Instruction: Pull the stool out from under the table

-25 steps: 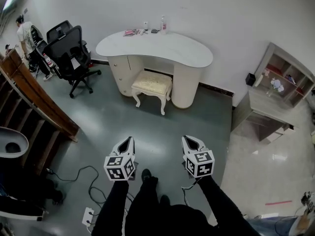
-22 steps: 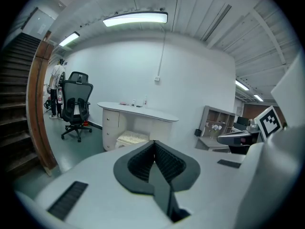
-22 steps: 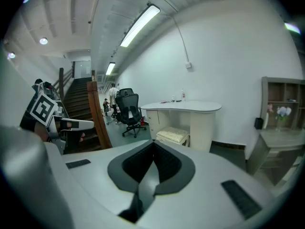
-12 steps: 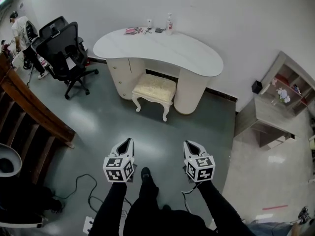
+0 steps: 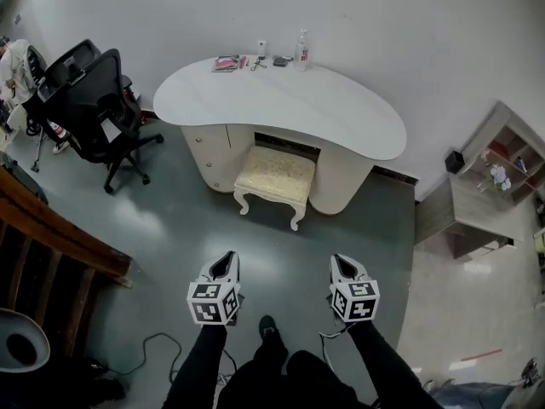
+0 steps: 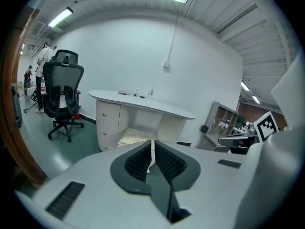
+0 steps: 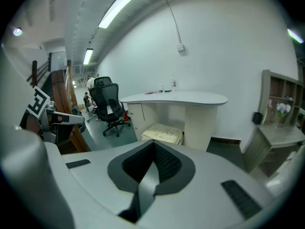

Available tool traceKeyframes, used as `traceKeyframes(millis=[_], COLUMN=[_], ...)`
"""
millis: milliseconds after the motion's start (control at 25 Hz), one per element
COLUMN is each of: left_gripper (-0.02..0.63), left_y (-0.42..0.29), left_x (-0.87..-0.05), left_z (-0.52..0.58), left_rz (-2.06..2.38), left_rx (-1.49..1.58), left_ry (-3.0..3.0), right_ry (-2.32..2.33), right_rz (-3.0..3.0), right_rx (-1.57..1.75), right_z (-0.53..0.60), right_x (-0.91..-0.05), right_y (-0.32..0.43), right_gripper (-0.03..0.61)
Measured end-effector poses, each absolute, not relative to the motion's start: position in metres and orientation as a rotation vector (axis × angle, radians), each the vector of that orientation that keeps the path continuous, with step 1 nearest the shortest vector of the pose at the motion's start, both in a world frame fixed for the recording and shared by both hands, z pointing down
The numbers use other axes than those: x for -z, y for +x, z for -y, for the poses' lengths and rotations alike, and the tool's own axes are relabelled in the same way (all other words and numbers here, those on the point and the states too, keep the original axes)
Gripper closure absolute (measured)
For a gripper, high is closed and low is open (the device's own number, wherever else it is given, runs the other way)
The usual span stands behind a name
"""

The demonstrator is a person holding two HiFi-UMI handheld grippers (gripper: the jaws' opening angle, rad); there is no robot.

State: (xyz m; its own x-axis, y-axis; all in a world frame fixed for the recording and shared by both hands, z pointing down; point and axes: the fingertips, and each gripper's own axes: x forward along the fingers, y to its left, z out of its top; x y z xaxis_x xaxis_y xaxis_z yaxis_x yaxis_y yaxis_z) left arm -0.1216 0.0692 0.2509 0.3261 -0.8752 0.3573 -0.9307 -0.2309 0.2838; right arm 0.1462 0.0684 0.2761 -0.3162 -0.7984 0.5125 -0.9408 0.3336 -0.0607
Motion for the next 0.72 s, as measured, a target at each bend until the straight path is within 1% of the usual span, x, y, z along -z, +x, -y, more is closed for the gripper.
traceKeyframes(millis=[280,360,400,520,680,720], left_gripper=[0.6,0.586,0.573,0.547,0.483,0.475], left_y=[-0.147,-0.156,-0.16,-0.17,-0.178,-0.178], left_x=[-0.266,-0.274,-0.278,-0.294,-0.319,-0.326], left_z=[-0.014,-0.001,0.005,0.02,0.046,0.053], left_rz=[1.606,1.614,1.62,1.635,1.649,1.653], left_rx=[-0.171,-0.168,-0.164,-0.173,-0.226,-0.242], left_ry=[2.142,2.119,2.105,2.074,2.056,2.054], right_ry=[1.569,1.54,1.519,1.447,1.374,1.367], right_rz=[2.152,2.163,2.169,2.177,2.175,2.176], right_rx=[-0.511,-0.53,-0.54,-0.564,-0.594,-0.605], right_z=[-0.027,-0.017,-0.012,0.001,0.024,0.031], right_x=[-0.292,-0.298,-0.302,-0.32,-0.347,-0.354], right_y=[0.138,0.131,0.127,0.114,0.1,0.098], right_gripper=[0.574,0.574,0.543,0.48,0.428,0.419])
